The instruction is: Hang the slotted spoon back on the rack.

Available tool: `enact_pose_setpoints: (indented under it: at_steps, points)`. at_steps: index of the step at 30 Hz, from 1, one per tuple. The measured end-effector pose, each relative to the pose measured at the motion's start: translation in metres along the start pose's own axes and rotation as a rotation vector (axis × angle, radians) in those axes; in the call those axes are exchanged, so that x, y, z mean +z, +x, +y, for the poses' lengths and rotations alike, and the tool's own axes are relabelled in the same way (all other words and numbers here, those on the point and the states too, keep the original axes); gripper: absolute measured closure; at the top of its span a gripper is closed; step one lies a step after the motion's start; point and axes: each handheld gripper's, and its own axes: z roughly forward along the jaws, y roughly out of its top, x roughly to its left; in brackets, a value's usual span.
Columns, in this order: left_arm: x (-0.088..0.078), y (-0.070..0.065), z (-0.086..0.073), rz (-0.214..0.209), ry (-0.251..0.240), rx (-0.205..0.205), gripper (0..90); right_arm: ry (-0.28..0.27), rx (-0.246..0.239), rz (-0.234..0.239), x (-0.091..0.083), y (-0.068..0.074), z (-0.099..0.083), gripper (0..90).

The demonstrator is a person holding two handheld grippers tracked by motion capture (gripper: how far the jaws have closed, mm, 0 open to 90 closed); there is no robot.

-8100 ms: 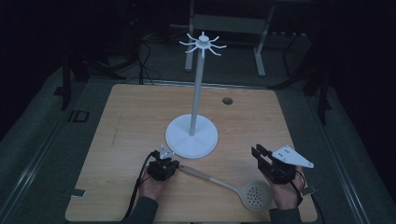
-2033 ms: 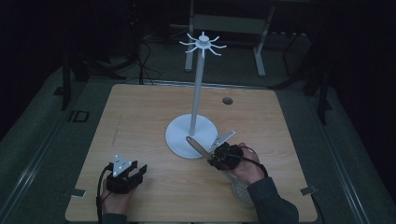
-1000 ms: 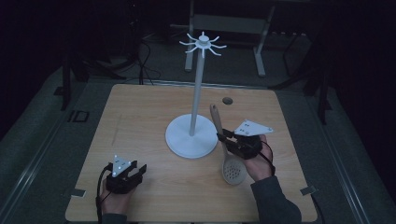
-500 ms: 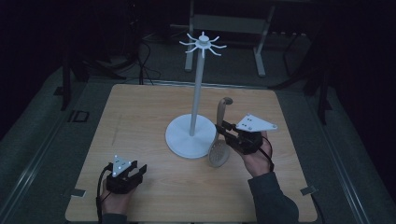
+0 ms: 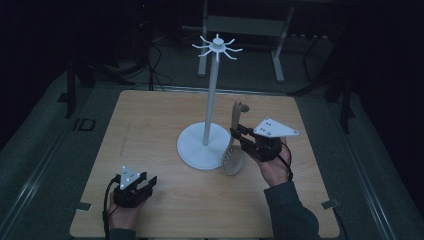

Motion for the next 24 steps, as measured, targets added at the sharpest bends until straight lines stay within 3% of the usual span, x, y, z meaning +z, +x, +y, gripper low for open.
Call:
enact_pose_setpoints:
  at_steps: [24]
  points:
    - [-0.001,0.001,0.000,0.005,-0.008,-0.007,55.6,-0.063,0.035,-0.022,-0.006,-0.005,0.021,74.9]
